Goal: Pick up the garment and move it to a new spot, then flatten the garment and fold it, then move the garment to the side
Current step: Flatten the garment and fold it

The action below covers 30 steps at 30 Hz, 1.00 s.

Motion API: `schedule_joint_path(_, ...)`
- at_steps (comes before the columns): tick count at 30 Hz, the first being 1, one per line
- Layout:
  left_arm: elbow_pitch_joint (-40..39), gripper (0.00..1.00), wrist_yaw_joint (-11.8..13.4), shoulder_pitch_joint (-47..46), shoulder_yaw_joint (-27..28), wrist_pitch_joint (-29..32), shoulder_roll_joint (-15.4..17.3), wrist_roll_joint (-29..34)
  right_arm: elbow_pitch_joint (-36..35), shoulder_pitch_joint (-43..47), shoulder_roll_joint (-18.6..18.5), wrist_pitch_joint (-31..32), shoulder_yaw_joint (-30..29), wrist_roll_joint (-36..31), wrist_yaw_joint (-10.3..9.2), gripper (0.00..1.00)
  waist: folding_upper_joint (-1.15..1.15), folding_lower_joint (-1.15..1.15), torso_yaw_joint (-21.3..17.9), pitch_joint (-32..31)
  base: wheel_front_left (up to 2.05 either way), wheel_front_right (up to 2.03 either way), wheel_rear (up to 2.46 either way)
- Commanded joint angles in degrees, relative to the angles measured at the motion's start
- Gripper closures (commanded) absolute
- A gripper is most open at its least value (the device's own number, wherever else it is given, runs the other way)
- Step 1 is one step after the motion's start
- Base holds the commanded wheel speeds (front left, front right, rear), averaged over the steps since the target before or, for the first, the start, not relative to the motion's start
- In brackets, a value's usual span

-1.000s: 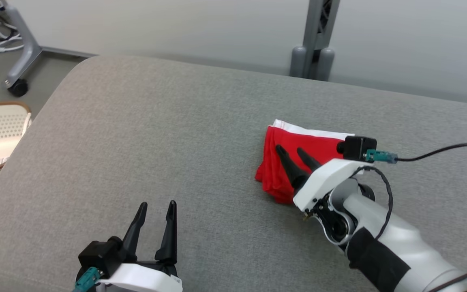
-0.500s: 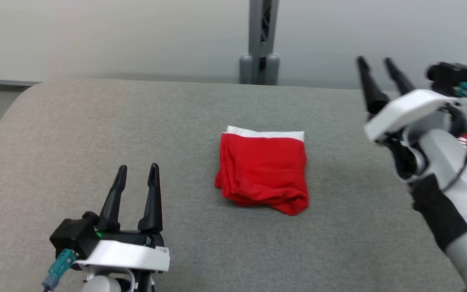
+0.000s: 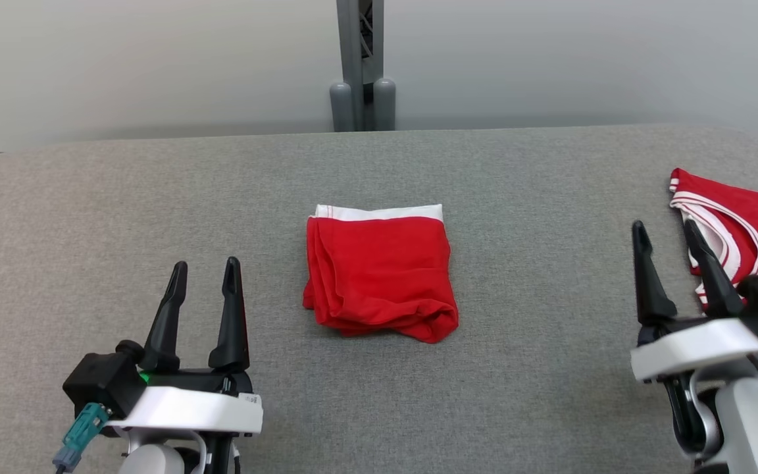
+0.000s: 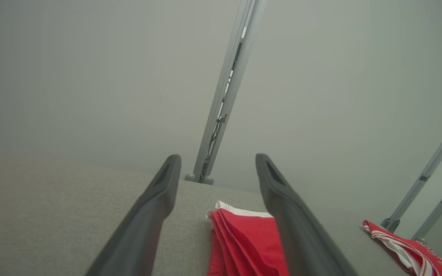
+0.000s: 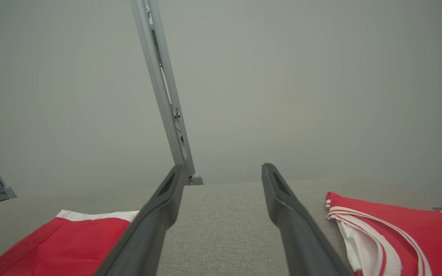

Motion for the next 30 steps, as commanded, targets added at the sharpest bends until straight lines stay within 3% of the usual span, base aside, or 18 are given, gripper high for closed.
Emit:
schedule_joint_path(1, 0.0, 0.0, 0.06, 0.74, 0.58, -0.07, 0.24, 0.21, -2.67, 3.01, 0.54, -0.23, -1.19, -1.2, -0.01, 0.0, 0.0, 0.0, -0.58, 0.2, 0.0, 0.0, 0.0)
schedule_joint_path(8, 0.78, 0.0, -0.44, 2.32, 0.9, -0.07, 0.26, 1.23, -6.71, 7.68, 2.28, -0.23, -2.16, -3.07, -0.01, 0.0, 0.0, 0.0, -1.11, 0.34, 0.0, 0.0, 0.0)
schedule_joint_path(22, 1.95, 0.0, -0.8, 2.24, -0.77, -0.07, 0.25, 1.57, -7.56, 8.03, 2.76, -0.23, -1.61, -3.75, -0.01, 0.0, 0.0, 0.0, 0.11, 0.65, 0.0, 0.0, 0.0)
schedule_joint_path(23, 2.02, 0.0, -0.75, 2.18, -0.9, -0.07, 0.24, 1.47, -7.39, 7.74, 2.77, -0.23, -1.22, -3.72, -0.01, 0.24, 0.0, 0.0, 0.36, 0.83, 0.0, 0.0, 0.0)
schedule_joint_path(24, 2.1, 0.0, -0.74, 2.11, -1.04, -0.07, 0.25, 1.39, -7.34, 7.3, 2.64, -0.19, -0.71, -3.73, -0.01, 0.82, 0.0, 0.0, 0.64, 1.06, 0.0, 0.0, 0.0)
schedule_joint_path(25, 2.19, 0.0, -0.75, 2.01, -1.21, -0.07, 0.26, 1.33, -7.46, 6.81, 2.15, -0.12, -0.2, -3.96, -0.01, 1.0, 0.0, 0.0, 0.93, 1.32, 0.0, 0.0, 0.0)
schedule_joint_path(30, 2.33, 0.0, -0.62, 0.6, -2.67, -0.07, 0.23, 0.93, -9.52, 3.06, -1.17, 2.57, 6.25, 0.4, -0.02, 1.0, 0.0, 0.0, 3.3, 3.78, 0.0, 0.0, 0.0)
